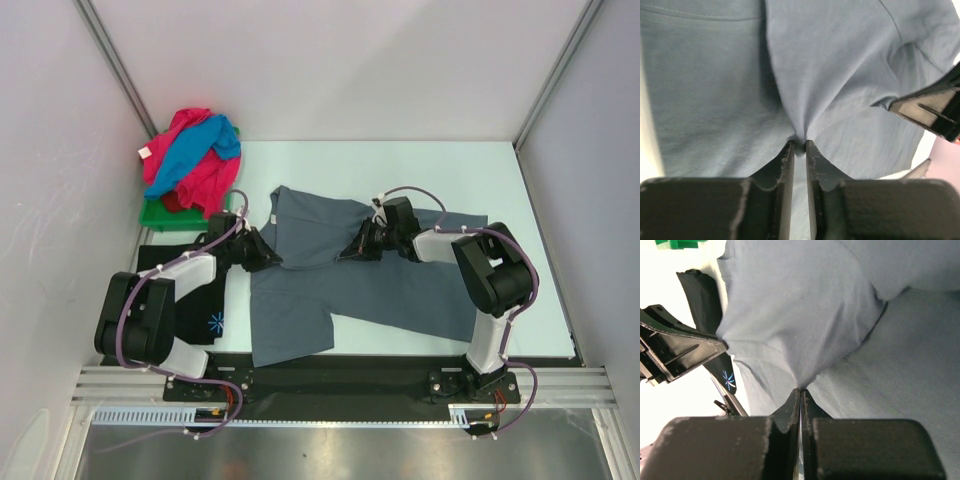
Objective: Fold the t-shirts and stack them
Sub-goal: Fold the tshirt
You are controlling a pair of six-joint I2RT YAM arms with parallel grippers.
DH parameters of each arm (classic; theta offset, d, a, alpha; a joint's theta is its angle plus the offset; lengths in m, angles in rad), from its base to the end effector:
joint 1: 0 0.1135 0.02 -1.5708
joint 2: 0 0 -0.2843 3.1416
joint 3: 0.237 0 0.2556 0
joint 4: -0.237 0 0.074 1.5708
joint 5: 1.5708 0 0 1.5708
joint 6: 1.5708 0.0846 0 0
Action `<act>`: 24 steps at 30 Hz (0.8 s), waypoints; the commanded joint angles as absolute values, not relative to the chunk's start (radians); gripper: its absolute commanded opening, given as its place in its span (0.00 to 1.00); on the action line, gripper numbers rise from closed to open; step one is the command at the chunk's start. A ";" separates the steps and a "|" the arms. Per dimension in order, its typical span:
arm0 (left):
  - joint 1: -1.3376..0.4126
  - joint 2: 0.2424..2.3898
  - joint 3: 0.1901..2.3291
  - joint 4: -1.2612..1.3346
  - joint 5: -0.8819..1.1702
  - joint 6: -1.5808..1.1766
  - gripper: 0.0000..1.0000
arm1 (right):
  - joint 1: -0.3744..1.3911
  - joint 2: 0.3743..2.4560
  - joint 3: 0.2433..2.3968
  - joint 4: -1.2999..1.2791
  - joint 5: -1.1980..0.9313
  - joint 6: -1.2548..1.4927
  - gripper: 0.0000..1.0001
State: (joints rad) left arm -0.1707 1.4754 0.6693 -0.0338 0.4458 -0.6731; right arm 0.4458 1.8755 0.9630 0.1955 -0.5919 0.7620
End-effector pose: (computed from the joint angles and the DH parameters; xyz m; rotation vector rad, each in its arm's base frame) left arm 0.2979 -0.0884 0.1468 -0.4116 2.4769 -0.9092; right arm 0.3527 0.2209 0.1301 0.0505 2.4898 1.2563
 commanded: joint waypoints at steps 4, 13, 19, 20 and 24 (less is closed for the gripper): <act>-0.176 1.424 0.715 -0.073 0.307 -0.641 0.32 | 0.443 1.801 0.962 0.120 -0.565 0.727 0.10; -0.176 1.402 0.916 -0.195 0.207 -0.516 0.63 | 0.397 1.612 0.916 -0.104 -0.545 0.574 0.40; -0.179 1.623 1.162 -0.202 0.178 -0.388 0.82 | 0.158 1.502 0.905 -0.133 -0.422 0.537 0.52; -0.179 1.659 1.207 -0.219 0.161 -0.373 0.83 | 0.131 1.500 0.916 -0.141 -0.390 0.522 0.54; -0.181 1.892 1.427 -0.250 0.149 -0.336 0.84 | -0.023 1.506 0.943 -0.127 -0.331 0.520 0.64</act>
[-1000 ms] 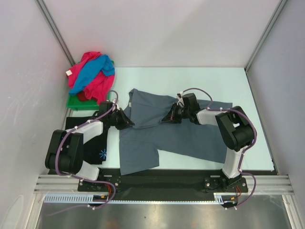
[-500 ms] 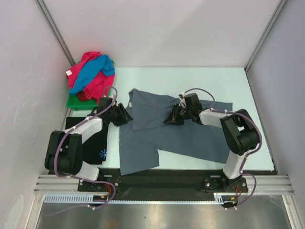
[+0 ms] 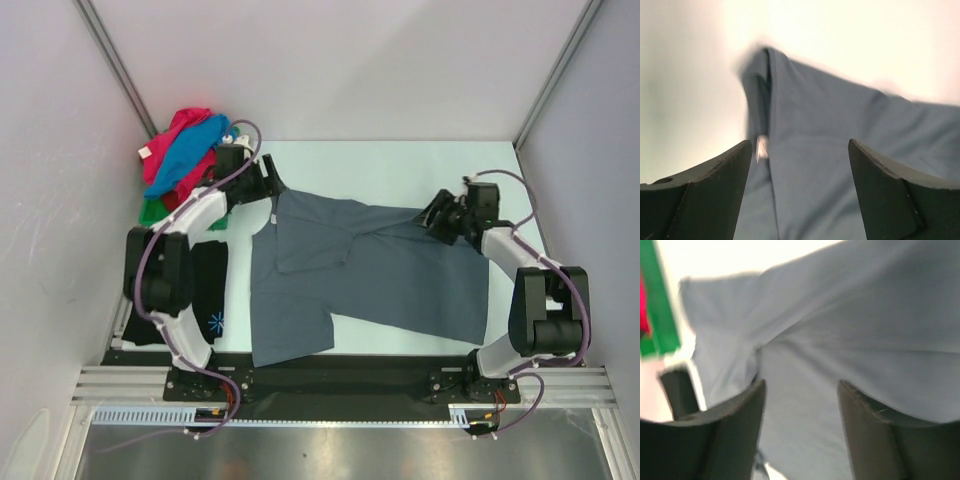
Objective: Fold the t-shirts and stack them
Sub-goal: Fold the tshirt
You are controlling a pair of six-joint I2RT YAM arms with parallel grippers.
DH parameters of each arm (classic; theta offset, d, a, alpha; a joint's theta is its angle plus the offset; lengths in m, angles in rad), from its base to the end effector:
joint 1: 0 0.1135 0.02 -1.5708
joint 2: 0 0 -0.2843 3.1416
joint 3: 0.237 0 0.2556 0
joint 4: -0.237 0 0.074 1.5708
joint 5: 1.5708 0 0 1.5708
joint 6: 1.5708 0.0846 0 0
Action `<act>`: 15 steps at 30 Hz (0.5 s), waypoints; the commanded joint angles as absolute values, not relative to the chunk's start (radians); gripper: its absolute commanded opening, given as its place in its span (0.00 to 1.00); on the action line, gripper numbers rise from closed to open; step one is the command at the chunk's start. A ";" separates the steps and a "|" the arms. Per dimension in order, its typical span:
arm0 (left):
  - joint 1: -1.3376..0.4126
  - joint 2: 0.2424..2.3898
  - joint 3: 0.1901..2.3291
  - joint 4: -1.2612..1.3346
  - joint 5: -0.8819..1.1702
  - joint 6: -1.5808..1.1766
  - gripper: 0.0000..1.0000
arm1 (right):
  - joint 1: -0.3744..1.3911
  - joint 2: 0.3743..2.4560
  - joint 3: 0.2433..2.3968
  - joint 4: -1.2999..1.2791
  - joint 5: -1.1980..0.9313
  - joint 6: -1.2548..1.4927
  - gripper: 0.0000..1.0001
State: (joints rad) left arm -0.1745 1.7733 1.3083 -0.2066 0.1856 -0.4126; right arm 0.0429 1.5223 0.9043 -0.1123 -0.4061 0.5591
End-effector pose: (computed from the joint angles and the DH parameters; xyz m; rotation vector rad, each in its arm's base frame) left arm 0.4397 -0.0934 0.2364 -0.1690 2.2751 -0.5213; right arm 0.3548 0.0487 0.2012 0.3895 2.3196 0.7709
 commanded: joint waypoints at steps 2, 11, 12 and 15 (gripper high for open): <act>-0.181 1.974 1.511 -0.282 0.118 -0.321 0.84 | -0.096 1.514 0.956 -0.118 -0.302 0.518 0.71; -0.186 2.239 1.810 -0.419 0.083 -0.284 0.83 | -0.349 1.627 1.009 -0.135 -0.276 0.468 0.79; -0.186 2.253 1.840 -0.426 0.098 -0.287 0.82 | -0.359 1.641 1.025 -0.138 -0.278 0.447 0.80; -0.186 2.321 1.909 -0.462 0.143 -0.305 0.81 | -0.373 1.704 1.058 -0.163 -0.268 0.411 0.82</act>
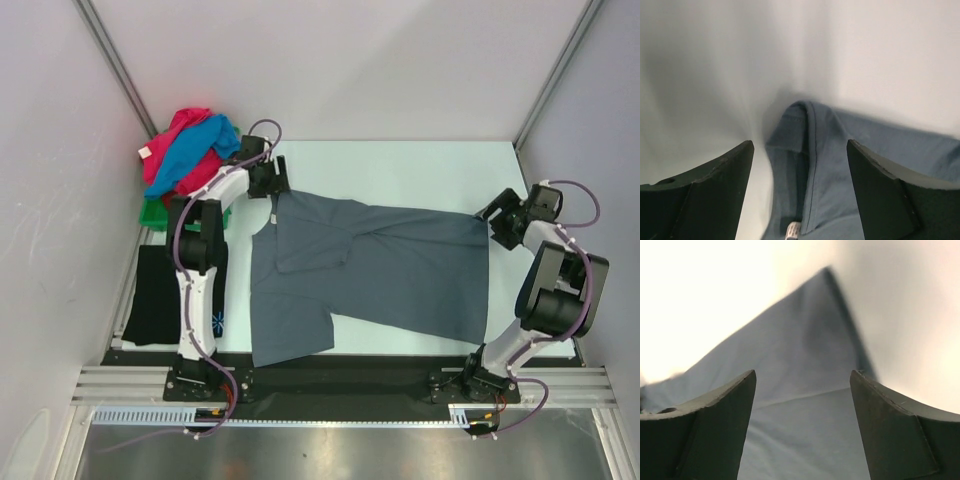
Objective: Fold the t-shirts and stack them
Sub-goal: Fold the tshirt
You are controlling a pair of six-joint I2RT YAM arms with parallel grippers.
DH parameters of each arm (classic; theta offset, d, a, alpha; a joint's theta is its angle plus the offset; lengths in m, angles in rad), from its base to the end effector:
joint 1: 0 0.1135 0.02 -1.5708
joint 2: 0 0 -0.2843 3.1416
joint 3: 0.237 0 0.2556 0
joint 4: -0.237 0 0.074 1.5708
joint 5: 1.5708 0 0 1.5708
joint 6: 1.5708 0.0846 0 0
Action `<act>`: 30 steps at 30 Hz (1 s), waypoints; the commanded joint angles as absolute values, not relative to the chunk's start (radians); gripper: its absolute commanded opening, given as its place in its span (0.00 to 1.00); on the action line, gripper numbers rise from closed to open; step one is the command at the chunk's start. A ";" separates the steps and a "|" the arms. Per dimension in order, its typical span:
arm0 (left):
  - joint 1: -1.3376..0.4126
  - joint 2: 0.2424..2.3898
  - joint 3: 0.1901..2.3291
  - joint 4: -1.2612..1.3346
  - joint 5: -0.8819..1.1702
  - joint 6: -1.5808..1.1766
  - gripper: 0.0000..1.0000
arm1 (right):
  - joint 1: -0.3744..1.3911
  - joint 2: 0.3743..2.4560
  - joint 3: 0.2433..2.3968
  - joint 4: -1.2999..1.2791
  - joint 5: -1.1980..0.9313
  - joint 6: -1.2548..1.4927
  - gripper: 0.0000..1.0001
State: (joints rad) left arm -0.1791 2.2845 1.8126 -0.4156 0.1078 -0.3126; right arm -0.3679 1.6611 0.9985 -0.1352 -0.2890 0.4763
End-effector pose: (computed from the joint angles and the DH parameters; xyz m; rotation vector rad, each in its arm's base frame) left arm 0.5440 -0.1077 0.1463 -0.1180 2.4801 -0.3448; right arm 0.3695 -0.1166 0.1801 0.8383 2.2073 0.3944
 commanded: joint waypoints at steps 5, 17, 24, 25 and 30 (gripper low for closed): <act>-0.173 2.371 1.950 -0.472 0.221 -0.344 0.72 | -0.383 1.822 1.155 -0.176 -0.261 0.333 0.83; -0.132 2.405 1.973 -0.442 0.275 -0.380 0.28 | -0.379 1.973 1.299 -0.201 -0.287 0.314 0.69; -0.114 2.384 1.970 -0.405 0.235 -0.379 0.04 | -0.370 2.042 1.345 -0.199 -0.275 0.327 0.46; -0.112 2.382 1.970 -0.400 0.232 -0.383 0.00 | -0.367 2.049 1.350 -0.196 -0.262 0.336 0.40; -0.107 2.375 1.976 -0.365 0.187 -0.396 0.00 | -0.356 2.104 1.422 -0.190 -0.192 0.362 0.00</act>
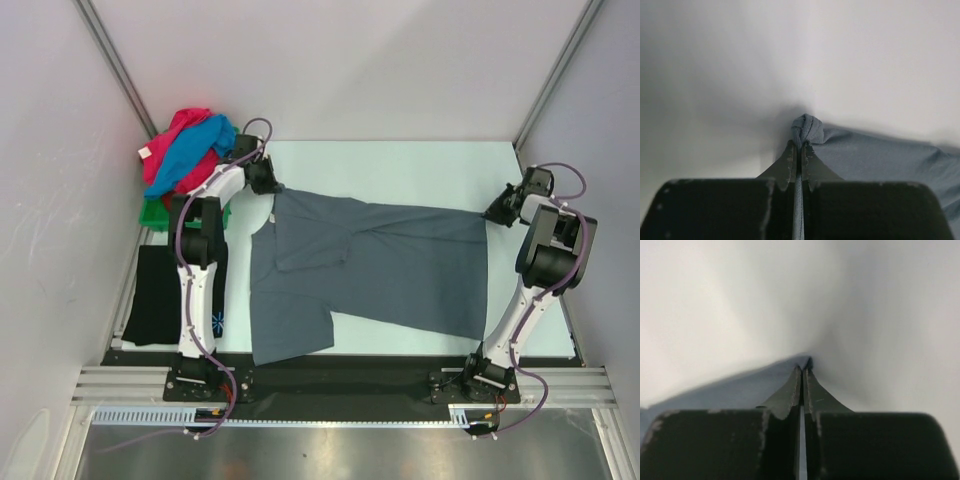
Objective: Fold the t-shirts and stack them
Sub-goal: Fold the tshirt
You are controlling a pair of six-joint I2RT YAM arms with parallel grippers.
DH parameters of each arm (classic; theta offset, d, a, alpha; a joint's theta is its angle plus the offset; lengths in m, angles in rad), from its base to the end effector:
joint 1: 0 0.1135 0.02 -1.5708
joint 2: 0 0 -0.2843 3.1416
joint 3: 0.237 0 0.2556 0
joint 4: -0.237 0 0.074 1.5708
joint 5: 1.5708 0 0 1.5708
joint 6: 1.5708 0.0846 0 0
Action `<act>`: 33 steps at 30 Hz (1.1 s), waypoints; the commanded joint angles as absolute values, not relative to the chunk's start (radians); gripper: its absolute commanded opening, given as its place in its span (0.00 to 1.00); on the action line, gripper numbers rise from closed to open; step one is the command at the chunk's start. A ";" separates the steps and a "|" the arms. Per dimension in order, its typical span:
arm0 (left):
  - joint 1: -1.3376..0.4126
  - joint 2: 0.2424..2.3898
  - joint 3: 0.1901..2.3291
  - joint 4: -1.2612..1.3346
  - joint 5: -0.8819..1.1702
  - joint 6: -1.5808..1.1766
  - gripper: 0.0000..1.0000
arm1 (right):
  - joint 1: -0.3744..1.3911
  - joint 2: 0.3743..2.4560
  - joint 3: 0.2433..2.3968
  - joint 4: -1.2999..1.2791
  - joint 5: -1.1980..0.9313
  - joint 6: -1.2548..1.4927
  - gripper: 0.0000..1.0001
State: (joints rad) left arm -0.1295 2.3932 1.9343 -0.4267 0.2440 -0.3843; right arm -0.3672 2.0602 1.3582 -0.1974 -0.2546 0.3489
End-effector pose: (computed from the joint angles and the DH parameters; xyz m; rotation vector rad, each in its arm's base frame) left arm 0.5690 -0.0947 0.1298 -0.2083 2.4835 -0.5209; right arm 0.4548 -0.1521 0.1278 0.7568 2.3350 0.3060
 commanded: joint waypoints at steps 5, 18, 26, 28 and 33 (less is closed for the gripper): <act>-0.106 2.339 1.954 -0.364 0.126 -0.387 0.02 | -0.347 2.126 1.477 -0.225 -0.138 0.353 0.01; -0.113 1.984 1.714 -0.394 0.040 -0.405 0.63 | -0.339 1.859 1.346 -0.367 -0.002 0.371 0.55; -0.117 1.991 1.721 -0.394 0.198 -0.313 0.81 | -0.350 1.839 1.275 -0.291 -0.167 0.293 0.79; -0.118 2.047 1.747 -0.406 0.180 -0.301 0.82 | -0.350 1.876 1.301 -0.299 -0.181 0.294 0.79; -0.120 2.155 1.824 -0.407 0.149 -0.313 0.83 | -0.347 1.956 1.380 -0.285 -0.216 0.304 0.78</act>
State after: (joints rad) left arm -0.1177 2.0941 1.7641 -0.3836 0.1448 -0.3344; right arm -0.3466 1.9251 1.3117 -0.3134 -0.1699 0.3183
